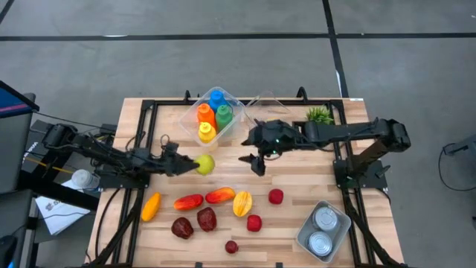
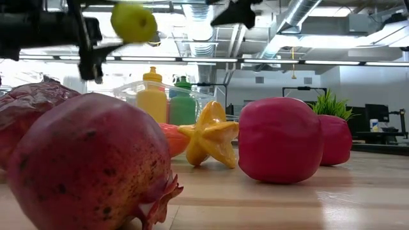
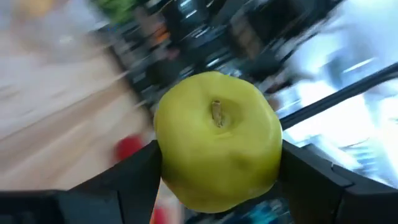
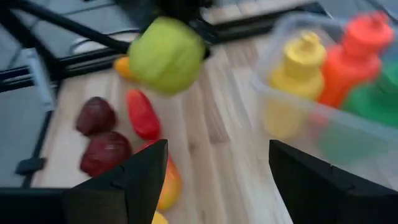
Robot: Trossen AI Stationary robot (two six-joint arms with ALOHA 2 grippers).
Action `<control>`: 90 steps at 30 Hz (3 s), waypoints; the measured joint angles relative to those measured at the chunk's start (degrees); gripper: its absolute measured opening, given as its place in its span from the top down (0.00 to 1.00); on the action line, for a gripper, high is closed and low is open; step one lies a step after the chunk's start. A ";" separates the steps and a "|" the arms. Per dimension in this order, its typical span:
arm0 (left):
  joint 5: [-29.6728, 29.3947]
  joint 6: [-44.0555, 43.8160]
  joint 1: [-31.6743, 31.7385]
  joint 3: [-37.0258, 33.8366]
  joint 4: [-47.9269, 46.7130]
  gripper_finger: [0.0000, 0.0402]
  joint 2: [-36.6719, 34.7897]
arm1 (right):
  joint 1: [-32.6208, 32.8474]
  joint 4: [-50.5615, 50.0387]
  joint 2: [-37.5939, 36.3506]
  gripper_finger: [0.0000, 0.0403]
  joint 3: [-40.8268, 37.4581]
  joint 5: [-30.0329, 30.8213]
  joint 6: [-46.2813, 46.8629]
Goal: Pick & Place Food Item
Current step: Put the green apple into the right transparent bin
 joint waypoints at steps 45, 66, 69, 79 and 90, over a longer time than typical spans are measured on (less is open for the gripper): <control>22.60 9.16 18.28 50.68 -30.79 0.33 22.53 | 13.81 2.00 -9.80 0.03 0.30 33.21 -17.53; 20.70 6.01 18.25 50.65 -26.36 0.33 22.47 | 11.36 4.92 -2.31 0.09 10.21 33.52 -29.33; 20.46 6.01 18.21 50.65 -25.50 0.33 22.38 | 10.52 5.45 -0.84 0.09 11.84 33.76 -29.97; 20.82 6.14 18.12 50.72 -24.29 0.33 22.27 | 10.68 5.44 2.45 0.19 16.38 38.55 -31.93; 21.92 12.41 19.60 50.63 -25.68 0.21 19.74 | 12.13 5.76 1.80 0.29 16.55 41.47 -30.40</control>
